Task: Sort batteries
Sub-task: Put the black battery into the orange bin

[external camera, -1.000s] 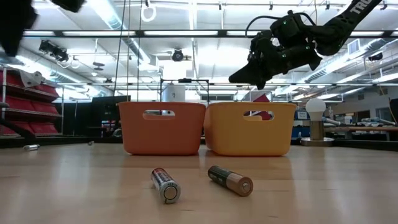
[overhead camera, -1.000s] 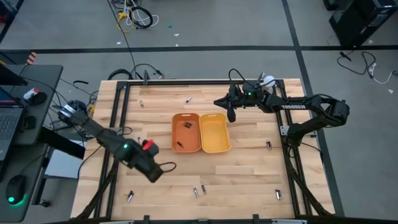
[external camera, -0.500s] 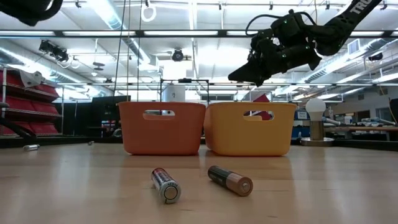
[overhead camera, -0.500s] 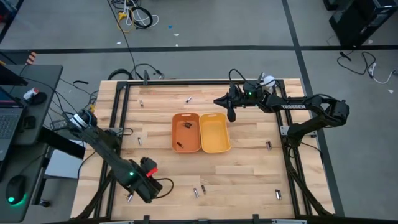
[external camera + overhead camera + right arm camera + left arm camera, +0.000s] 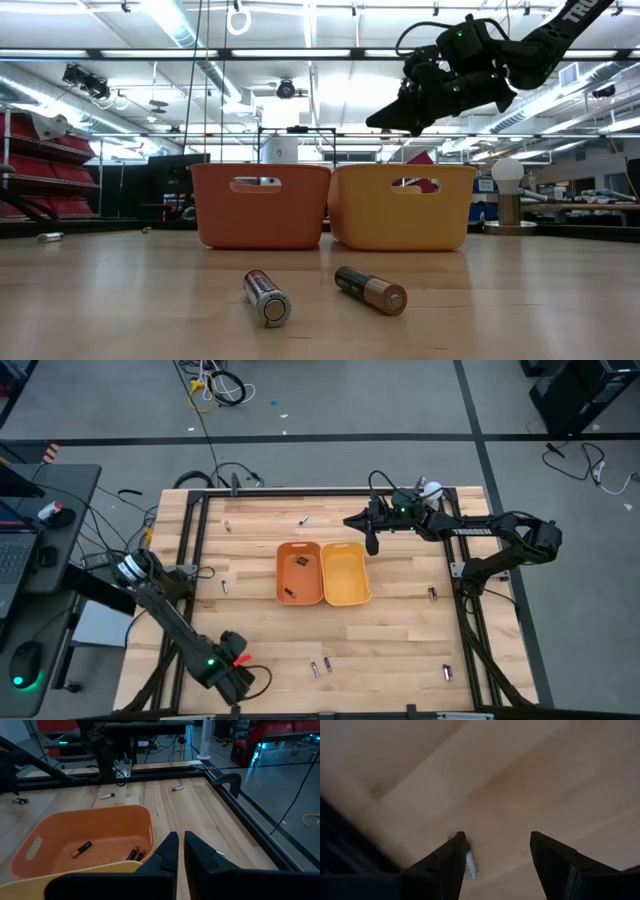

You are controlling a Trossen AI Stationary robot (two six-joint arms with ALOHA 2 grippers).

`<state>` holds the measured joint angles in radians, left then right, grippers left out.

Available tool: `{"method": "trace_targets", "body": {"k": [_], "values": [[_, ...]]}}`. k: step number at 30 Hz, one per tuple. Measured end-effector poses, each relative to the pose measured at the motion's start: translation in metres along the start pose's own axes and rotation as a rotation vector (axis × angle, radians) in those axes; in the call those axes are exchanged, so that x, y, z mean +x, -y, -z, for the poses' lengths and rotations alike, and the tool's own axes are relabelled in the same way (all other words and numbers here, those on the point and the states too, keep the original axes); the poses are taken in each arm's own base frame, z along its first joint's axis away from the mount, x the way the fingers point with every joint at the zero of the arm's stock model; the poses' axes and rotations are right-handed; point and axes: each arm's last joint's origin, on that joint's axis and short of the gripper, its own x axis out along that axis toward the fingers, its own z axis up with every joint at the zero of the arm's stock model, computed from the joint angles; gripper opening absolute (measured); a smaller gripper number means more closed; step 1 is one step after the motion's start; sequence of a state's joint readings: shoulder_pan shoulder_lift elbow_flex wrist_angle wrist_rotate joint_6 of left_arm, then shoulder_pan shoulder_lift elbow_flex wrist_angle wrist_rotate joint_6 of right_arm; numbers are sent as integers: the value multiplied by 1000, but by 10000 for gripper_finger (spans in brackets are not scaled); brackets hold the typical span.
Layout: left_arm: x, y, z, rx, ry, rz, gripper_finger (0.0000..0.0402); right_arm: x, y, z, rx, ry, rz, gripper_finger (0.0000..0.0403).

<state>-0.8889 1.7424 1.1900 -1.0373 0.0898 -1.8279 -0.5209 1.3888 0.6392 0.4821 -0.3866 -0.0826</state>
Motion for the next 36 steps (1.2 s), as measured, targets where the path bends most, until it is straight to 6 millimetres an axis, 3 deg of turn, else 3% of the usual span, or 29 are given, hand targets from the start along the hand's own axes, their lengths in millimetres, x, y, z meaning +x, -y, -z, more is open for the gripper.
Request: {"method": "trace_targets", "body": {"k": [10,17,28,36], "values": [[19,-20,36,-66,-25,-40,213,0,0,0,2,-4,0,18],[33,-29,36,-72,-57,-82,209,0,0,1,3,-5,0,18],[38,-32,35,-84,-77,-103,126,0,0,1,-1,-5,0,18],[39,-34,35,-86,-48,-97,111,0,0,1,-16,-5,0,18]]}}
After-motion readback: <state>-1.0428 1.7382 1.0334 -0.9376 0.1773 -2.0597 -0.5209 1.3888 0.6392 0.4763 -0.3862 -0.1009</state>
